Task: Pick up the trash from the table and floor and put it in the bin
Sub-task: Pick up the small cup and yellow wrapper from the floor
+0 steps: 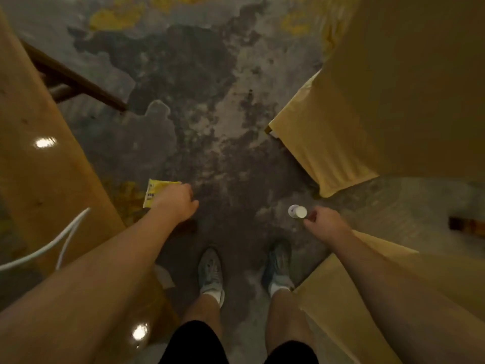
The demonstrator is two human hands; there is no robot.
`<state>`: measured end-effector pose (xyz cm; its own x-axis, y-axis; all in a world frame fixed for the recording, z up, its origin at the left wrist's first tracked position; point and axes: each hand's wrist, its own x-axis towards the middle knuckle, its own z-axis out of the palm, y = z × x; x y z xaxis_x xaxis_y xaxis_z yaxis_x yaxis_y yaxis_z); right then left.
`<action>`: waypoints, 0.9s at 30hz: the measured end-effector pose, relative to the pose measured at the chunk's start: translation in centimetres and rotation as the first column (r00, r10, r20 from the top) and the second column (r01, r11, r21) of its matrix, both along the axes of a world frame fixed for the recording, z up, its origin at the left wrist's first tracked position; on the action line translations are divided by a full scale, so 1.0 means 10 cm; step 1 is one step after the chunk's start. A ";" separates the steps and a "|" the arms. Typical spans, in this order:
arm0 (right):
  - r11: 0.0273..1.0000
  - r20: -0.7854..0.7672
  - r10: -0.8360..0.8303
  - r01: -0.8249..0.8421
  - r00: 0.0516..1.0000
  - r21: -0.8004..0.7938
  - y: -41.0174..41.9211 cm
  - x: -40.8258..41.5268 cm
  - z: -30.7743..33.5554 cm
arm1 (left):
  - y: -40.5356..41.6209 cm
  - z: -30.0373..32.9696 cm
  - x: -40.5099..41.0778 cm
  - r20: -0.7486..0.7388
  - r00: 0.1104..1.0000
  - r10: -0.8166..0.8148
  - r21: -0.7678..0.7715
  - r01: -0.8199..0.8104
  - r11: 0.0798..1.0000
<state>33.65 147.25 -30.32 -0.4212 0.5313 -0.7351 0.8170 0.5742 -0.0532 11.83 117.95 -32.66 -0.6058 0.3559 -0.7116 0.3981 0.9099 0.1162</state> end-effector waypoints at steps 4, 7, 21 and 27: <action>0.999 0.032 0.022 -0.021 0.999 -0.034 0.35 -0.18 -1.06 | -0.01 -0.88 -0.24 0.034 0.995 0.091 -0.103 -0.087 0.991; 0.994 0.086 0.097 -0.092 0.992 -0.062 0.63 -0.23 -1.83 | -0.05 -1.53 -0.36 0.031 0.978 0.205 -0.140 -0.199 0.970; 0.988 0.300 0.144 -0.156 0.943 0.017 1.12 -0.02 -3.75 | -0.29 -3.51 -0.65 -0.202 0.947 0.251 -0.317 -0.305 0.898; 0.989 0.309 0.144 -0.148 0.940 -0.012 1.07 0.06 -4.06 | -0.31 -4.06 -0.63 -0.156 0.921 0.358 -0.261 -0.388 0.884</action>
<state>34.26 157.99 -70.96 -0.2481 0.4899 -0.8357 0.6995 0.6874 0.1953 5.55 114.83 -73.23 -0.7271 -0.1166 -0.6765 0.0186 0.9818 -0.1892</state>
